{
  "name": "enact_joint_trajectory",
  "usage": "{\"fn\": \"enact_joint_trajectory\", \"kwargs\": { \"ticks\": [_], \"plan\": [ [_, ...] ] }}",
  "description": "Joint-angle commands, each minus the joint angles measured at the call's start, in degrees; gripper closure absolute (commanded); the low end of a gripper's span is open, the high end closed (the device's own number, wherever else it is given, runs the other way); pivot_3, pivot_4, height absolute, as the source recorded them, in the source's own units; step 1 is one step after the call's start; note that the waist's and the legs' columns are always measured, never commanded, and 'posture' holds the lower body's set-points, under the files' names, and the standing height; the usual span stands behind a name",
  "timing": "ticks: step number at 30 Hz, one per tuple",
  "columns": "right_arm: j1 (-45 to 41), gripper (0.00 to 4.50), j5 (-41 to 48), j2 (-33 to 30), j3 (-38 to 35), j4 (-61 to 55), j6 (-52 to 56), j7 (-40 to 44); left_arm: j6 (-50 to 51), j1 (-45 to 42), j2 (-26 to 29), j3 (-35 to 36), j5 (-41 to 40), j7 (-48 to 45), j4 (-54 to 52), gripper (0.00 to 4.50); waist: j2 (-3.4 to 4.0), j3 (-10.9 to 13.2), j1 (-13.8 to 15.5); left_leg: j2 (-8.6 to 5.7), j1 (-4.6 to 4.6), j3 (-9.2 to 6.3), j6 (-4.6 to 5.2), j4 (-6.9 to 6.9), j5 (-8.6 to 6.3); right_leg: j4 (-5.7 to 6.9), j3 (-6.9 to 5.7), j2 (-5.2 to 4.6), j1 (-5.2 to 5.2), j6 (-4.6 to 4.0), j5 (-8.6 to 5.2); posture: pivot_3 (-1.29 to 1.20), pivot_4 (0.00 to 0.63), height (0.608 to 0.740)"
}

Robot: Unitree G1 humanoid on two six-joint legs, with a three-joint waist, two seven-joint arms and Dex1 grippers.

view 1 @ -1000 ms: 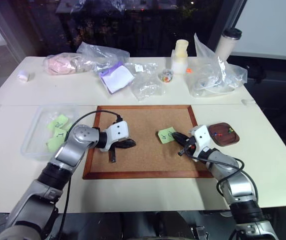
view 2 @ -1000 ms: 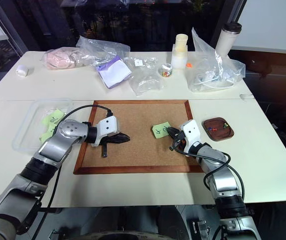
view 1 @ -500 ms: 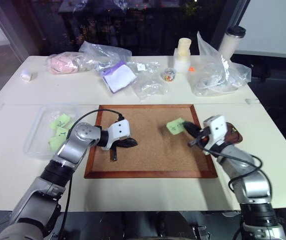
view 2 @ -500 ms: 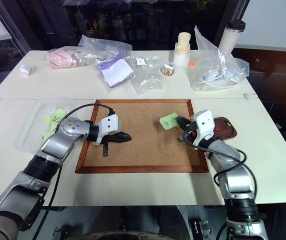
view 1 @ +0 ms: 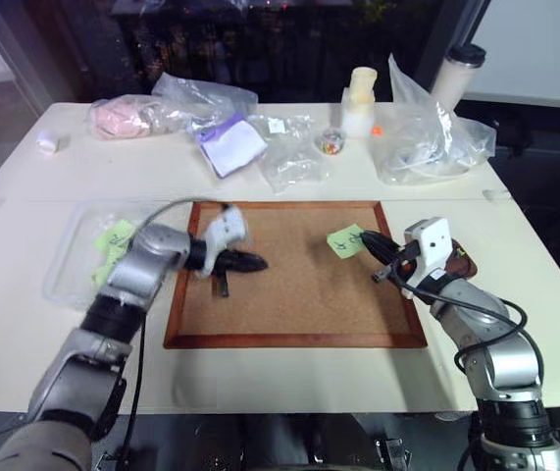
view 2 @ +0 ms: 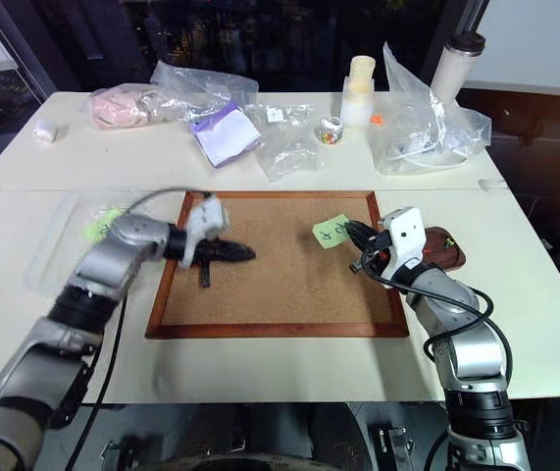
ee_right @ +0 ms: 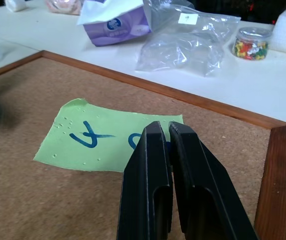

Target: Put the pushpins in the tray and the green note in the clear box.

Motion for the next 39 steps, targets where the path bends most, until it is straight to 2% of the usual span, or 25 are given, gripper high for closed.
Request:
{"fn": "enact_joint_trajectory", "kwargs": {
  "ticks": [1,4,8,9,14,18,23,30,33,39],
  "plan": [
    [-2.27,4.5,0.62,-0.51,-1.75,-0.13,-0.37,-0.66,1.07,-9.3,-2.2,6.73,-4.6,1.78,8.54,3.81,0.02,0.01,0.02,-0.01,-0.11,0.0,-0.04,0.01,0.02,0.01,0.0,0.0,-0.11,0.01,0.0,0.0,0.15,0.734],
    [-3.17,4.5,0.38,-0.48,-1.69,0.92,-0.56,-0.8,4.18,-13.8,-6.72,9.09,-7.09,3.12,14.91,2.61,0.04,0.02,0.11,-0.05,-0.17,0.01,-0.04,-0.05,0.03,-0.2,-0.03,-0.03,-0.11,0.02,-0.01,0.0,0.15,0.734],
    [-4.72,4.5,-0.55,-0.4,-1.65,2.53,-1.1,-1.61,14.12,-17.85,-14.43,12.08,-9.65,9.39,23.29,0.53,0.02,0.06,0.12,-0.12,-0.23,0.04,-0.04,-0.04,0.02,-0.25,-0.06,-0.12,-0.09,0.08,-0.02,0.0,0.15,0.734],
    [-5.17,4.5,-0.76,-0.4,-1.62,2.88,-1.29,-1.81,16.35,-18.33,-15.92,12.39,-9.88,10.64,24.89,0.18,0.02,0.11,-0.01,-0.12,-0.23,0.04,-0.04,-0.03,0.02,-0.25,-0.05,-0.12,-0.11,0.11,-0.01,0.0,0.15,0.734],
    [-7.3,4.5,-1.61,-0.69,-1.39,4.44,-1.95,-2.1,24.29,-20.11,-21.86,16.03,-12.89,15.96,30.91,0.18,0.11,0.19,-0.4,-0.09,-0.22,-0.01,-0.06,-0.05,0.04,-0.17,-0.04,-0.03,-0.17,0.12,0.0,0.0,0.15,0.734],
    [-8.14,4.5,-2.06,-0.83,-1.19,4.81,-2.09,-1.85,25.52,-20.55,-24.76,17.49,-14.45,16.43,31.36,0.18,0.15,0.22,-0.2,-0.08,-0.22,0.0,-0.38,-0.06,0.22,-0.16,-0.04,-0.02,-0.17,0.12,0.0,0.0,0.15,0.734],
    [-8.5,4.5,-2.39,-0.68,-1.09,4.76,-2.05,-1.77,23.74,-21.48,-27.76,18.51,-14.71,17.27,32.79,0.18,0.15,0.22,-0.05,-0.11,-0.22,0.06,-0.48,-0.05,0.27,-0.16,-0.04,-0.06,-0.15,0.12,0.0,0.0,0.15,0.734],
    [-7.98,4.5,-2.05,-0.18,-0.64,2.97,-1.63,-1.83,16.74,-24.78,-32.46,20.9,-13.66,22.21,41.25,0.18,0.15,0.22,0.0,-0.14,-0.22,0.1,-0.63,-0.06,0.36,-0.16,-0.06,-0.09,-0.14,0.12,0.0,0.0,0.15,0.734],
    [-7.79,4.5,-1.89,-0.05,-0.67,2.4,-1.5,-2.07,14.71,-25.75,-33.36,21.96,-13.64,23.12,43.8,0.99,0.15,0.22,-0.22,-0.14,-0.22,0.09,-0.63,-0.07,0.36,-0.16,-0.06,-0.08,-0.15,0.12,0.0,0.0,0.15,0.734],
    [-7.54,4.5,-1.81,0.04,-0.8,1.92,-1.41,-2.6,13.43,-26.55,-33.67,22.9,-13.5,22.86,45.42,4.08,0.15,0.23,-0.12,-0.14,-0.21,0.08,-0.74,-0.08,0.42,-0.09,-0.06,-0.06,-0.16,0.12,0.0,0.0,0.15,0.734]
  ]
}}
